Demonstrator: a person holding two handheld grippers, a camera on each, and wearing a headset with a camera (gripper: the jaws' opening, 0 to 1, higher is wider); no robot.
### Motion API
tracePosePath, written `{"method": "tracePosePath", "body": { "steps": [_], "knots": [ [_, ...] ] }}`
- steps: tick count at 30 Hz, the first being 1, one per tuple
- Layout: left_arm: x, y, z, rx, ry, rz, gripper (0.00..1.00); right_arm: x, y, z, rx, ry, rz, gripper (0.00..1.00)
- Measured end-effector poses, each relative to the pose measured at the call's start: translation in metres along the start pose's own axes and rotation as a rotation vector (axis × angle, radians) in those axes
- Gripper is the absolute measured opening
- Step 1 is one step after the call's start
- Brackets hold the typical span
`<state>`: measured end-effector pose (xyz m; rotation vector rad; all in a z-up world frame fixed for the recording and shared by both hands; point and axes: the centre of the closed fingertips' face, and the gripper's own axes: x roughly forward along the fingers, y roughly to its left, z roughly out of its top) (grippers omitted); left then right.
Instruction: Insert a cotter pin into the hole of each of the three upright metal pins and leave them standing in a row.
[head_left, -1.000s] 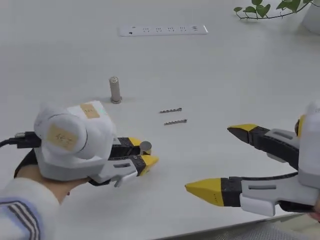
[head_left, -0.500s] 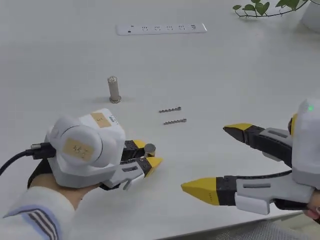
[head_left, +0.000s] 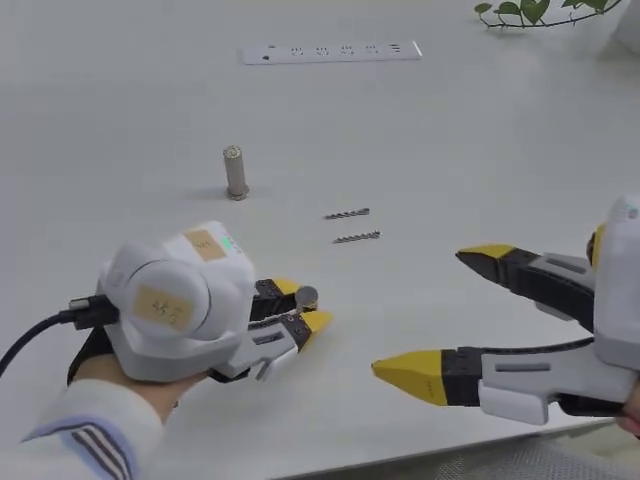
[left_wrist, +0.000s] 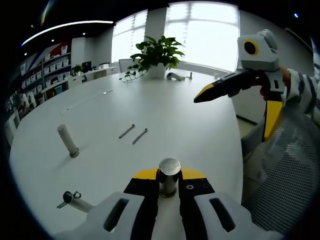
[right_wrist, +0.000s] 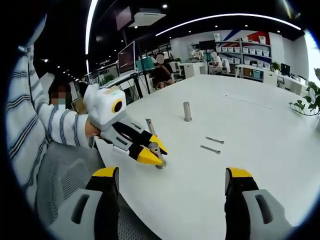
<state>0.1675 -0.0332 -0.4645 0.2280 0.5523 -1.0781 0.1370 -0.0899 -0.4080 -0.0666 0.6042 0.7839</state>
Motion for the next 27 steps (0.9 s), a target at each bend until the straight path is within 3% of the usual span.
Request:
{"method": "tracePosePath", "body": {
  "steps": [3, 6, 7, 11, 17, 20, 23, 25, 27],
  "knots": [
    [0.0, 0.0, 0.001, 0.014, 0.003, 0.002, 0.11, 0.001, 0.0, -0.001, -0.005, 0.004, 0.001, 0.86],
    [0.0, -0.001, 0.002, -0.01, -0.001, -0.005, 0.12, 0.003, -0.001, 0.0, -0.009, 0.006, 0.001, 0.86],
    [-0.002, -0.002, 0.003, -0.041, -0.007, -0.013, 0.14, 0.003, -0.001, 0.001, -0.012, 0.007, 0.001, 0.86],
    [-0.01, -0.005, 0.013, -0.012, -0.046, -0.027, 0.36, 0.004, -0.001, 0.005, -0.031, 0.008, 0.005, 0.86],
    [-0.039, -0.012, 0.026, -0.038, -0.108, -0.062, 0.54, 0.004, -0.005, 0.007, -0.061, 0.021, 0.008, 0.85],
    [-0.06, -0.014, 0.03, -0.086, -0.149, -0.081, 0.63, 0.003, -0.009, 0.007, -0.078, 0.033, 0.006, 0.85],
    [-0.077, -0.012, 0.034, -0.124, -0.187, -0.067, 0.71, 0.003, -0.013, 0.008, -0.098, 0.045, 0.01, 0.83],
    [-0.087, -0.01, 0.032, -0.134, -0.189, -0.048, 0.81, 0.002, -0.016, 0.008, -0.127, 0.075, 0.017, 0.81],
    [-0.094, -0.007, 0.022, -0.131, -0.159, -0.024, 0.84, 0.003, -0.02, 0.006, -0.145, 0.107, 0.023, 0.78]
  ]
}}
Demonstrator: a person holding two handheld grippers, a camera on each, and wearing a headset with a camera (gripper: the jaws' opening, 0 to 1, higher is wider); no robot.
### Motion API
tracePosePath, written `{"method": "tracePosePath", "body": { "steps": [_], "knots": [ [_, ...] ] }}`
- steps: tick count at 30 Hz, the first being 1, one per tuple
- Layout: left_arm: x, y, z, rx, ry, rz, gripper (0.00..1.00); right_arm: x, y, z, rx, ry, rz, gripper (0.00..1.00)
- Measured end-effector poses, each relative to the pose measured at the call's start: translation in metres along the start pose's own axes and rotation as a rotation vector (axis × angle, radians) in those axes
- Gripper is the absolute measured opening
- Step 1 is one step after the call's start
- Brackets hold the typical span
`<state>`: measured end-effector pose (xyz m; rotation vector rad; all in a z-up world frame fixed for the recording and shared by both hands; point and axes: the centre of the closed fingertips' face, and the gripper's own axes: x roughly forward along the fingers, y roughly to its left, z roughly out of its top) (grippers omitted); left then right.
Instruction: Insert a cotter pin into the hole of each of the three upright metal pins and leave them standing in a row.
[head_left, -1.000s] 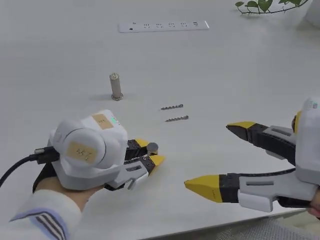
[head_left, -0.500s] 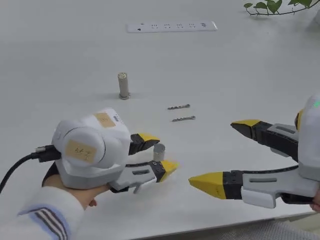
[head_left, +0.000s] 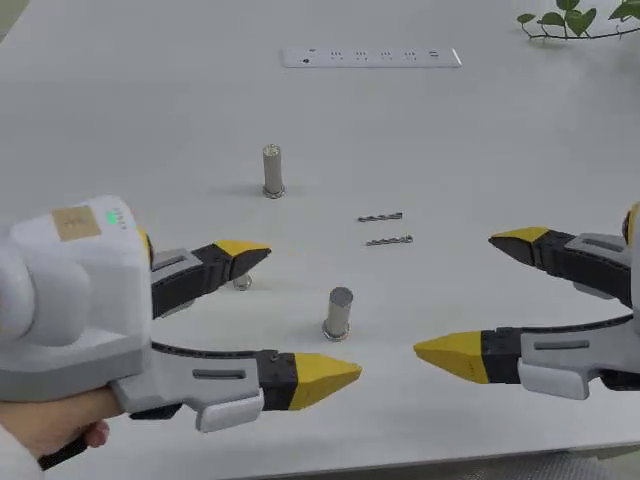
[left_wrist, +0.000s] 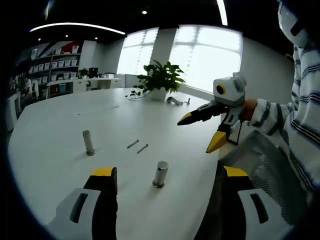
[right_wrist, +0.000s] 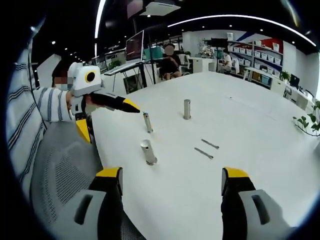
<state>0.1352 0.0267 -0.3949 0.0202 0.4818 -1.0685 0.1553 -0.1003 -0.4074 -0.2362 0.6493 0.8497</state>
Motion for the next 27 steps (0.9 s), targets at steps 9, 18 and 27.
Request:
{"method": "tracePosePath", "body": {
  "steps": [9, 18, 27],
  "knots": [
    [-0.019, 0.0, -0.005, -0.054, -0.013, 0.044, 0.96, 0.015, -0.014, 0.004, -0.14, 0.075, 0.07, 0.61],
    [-0.019, -0.005, -0.017, -0.069, 0.024, 0.036, 0.99, 0.046, -0.03, -0.004, -0.332, 0.275, 0.141, 0.46],
    [-0.023, -0.006, -0.022, -0.098, 0.015, 0.07, 0.99, 0.085, -0.04, -0.001, -0.47, 0.377, 0.25, 0.25]
  ]
}}
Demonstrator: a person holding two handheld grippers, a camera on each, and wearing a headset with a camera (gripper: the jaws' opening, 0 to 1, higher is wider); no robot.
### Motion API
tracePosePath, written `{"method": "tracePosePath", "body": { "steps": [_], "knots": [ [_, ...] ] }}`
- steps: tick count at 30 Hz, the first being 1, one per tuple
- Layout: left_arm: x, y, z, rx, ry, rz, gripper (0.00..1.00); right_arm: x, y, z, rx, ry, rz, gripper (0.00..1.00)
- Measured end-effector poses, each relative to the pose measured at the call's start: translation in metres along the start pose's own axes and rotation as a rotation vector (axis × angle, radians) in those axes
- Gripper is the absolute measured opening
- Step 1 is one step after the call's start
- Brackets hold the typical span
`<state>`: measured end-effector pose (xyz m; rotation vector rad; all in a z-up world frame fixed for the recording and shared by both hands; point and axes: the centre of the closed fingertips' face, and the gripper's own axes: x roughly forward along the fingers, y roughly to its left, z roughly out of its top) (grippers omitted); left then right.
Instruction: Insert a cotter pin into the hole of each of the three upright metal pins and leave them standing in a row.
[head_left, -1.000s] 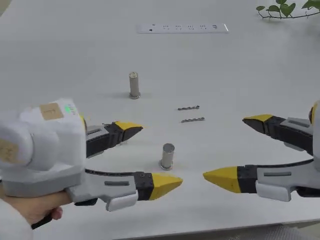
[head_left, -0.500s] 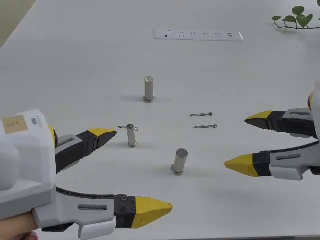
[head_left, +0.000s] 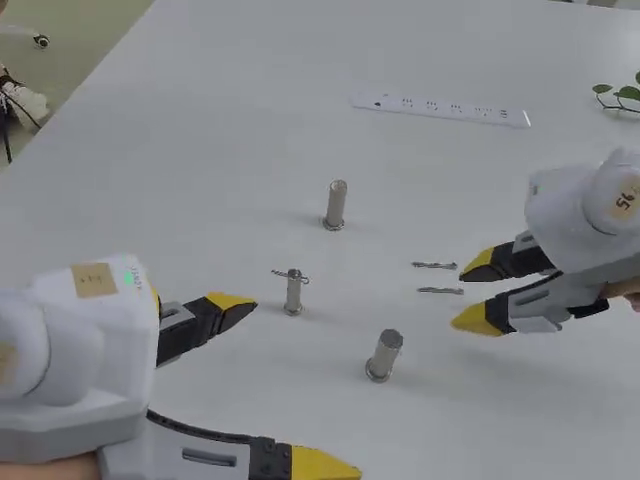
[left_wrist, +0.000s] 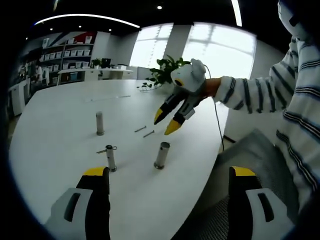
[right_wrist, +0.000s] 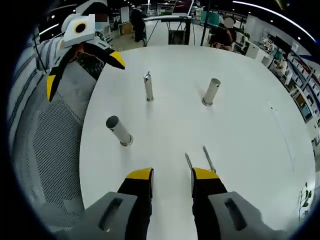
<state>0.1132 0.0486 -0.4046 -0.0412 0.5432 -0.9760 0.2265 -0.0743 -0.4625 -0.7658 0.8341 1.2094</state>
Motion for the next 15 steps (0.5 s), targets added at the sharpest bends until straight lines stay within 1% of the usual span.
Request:
{"method": "tracePosePath", "body": {
  "steps": [2, 6, 7, 9, 11, 15],
  "knots": [
    [-0.001, -0.001, 0.002, -0.007, -0.012, 0.001, 0.99, 0.005, -0.004, -0.001, -0.021, 0.031, 0.015, 0.23],
    [-0.002, -0.002, 0.002, -0.019, -0.02, 0.009, 0.99, 0.014, -0.011, -0.004, -0.039, 0.066, 0.033, 0.22],
    [-0.002, -0.002, 0.002, -0.02, -0.024, 0.011, 0.99, 0.017, -0.012, -0.007, -0.043, 0.08, 0.043, 0.21],
    [-0.003, -0.003, 0.002, -0.029, -0.031, 0.014, 0.99, 0.02, -0.016, -0.01, -0.051, 0.099, 0.04, 0.2],
    [-0.005, -0.002, 0.001, -0.033, -0.034, 0.019, 0.99, 0.022, -0.018, -0.015, -0.058, 0.122, 0.049, 0.19],
    [-0.008, 0.001, -0.001, -0.039, -0.033, 0.031, 0.99, 0.025, -0.019, -0.019, -0.064, 0.142, 0.06, 0.17]
  ]
}}
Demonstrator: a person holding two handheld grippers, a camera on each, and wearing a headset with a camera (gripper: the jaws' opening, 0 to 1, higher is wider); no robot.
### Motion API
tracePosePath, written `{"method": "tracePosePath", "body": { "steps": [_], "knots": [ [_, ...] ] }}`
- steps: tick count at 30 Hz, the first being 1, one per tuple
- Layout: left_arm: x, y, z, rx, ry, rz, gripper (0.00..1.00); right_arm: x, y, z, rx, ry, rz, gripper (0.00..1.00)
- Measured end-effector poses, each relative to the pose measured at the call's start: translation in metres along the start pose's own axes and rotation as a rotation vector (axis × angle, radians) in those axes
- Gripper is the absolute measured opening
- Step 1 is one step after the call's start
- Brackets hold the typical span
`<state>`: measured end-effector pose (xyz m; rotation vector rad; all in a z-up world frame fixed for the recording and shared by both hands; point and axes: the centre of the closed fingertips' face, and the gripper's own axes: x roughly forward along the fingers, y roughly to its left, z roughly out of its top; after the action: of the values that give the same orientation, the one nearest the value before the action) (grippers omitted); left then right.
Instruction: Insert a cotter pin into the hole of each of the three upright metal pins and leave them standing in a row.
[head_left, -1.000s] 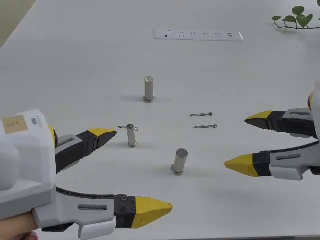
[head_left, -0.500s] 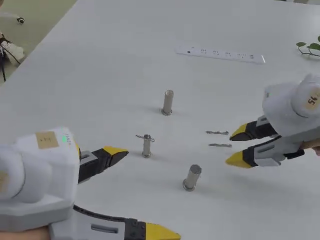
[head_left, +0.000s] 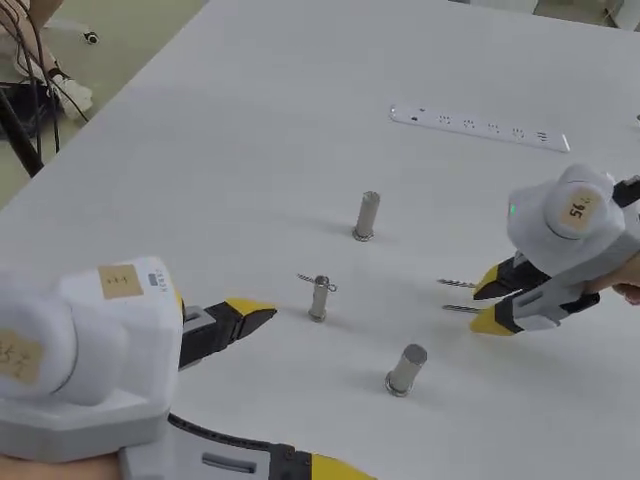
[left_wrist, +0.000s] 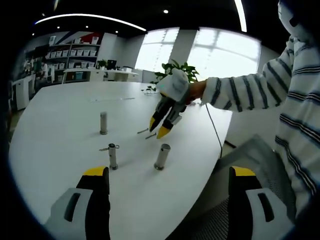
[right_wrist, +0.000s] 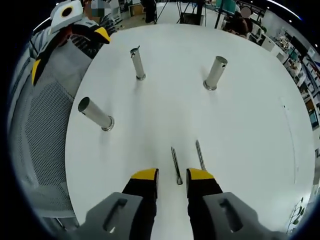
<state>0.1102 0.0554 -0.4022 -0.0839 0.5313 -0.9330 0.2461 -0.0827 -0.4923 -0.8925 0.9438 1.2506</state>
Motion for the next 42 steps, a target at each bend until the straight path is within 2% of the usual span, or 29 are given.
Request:
{"method": "tracePosePath", "body": {
  "steps": [6, 17, 19, 23, 25, 33, 35, 37, 39, 42],
  "knots": [
    [-0.003, 0.005, 0.0, -0.001, 0.003, 0.014, 0.99, 0.003, 0.0, -0.002, -0.015, 0.013, 0.014, 0.09],
    [-0.003, 0.006, -0.001, -0.001, 0.015, 0.014, 0.98, 0.003, -0.002, -0.001, -0.019, 0.005, 0.009, 0.06],
    [-0.002, 0.006, 0.0, 0.005, 0.005, 0.015, 0.98, 0.003, -0.001, -0.002, -0.017, 0.002, 0.006, 0.05],
    [-0.002, 0.006, 0.002, 0.011, -0.001, 0.012, 0.97, 0.003, 0.003, -0.002, -0.068, -0.017, 0.004, 0.01],
    [-0.001, 0.005, 0.003, 0.021, 0.002, 0.006, 0.96, 0.004, -0.001, -0.001, -0.063, -0.03, -0.026, 0.0],
    [0.005, 0.001, 0.009, 0.039, -0.003, -0.019, 0.95, 0.003, 0.001, 0.0, -0.053, -0.035, -0.06, 0.0],
    [0.007, 0.001, 0.011, 0.052, -0.011, -0.025, 0.95, 0.002, -0.002, -0.001, -0.009, -0.029, -0.094, 0.0],
    [0.009, 0.0, 0.015, 0.058, -0.021, -0.03, 0.94, -0.002, -0.002, 0.002, -0.015, -0.055, -0.111, 0.0],
    [0.011, 0.0, 0.018, 0.057, -0.024, -0.04, 0.94, -0.008, -0.003, 0.006, 0.013, -0.089, -0.129, 0.0],
    [0.016, 0.0, 0.019, 0.078, -0.008, -0.052, 0.94, -0.018, -0.002, 0.009, 0.023, -0.115, -0.158, 0.0]
  ]
}}
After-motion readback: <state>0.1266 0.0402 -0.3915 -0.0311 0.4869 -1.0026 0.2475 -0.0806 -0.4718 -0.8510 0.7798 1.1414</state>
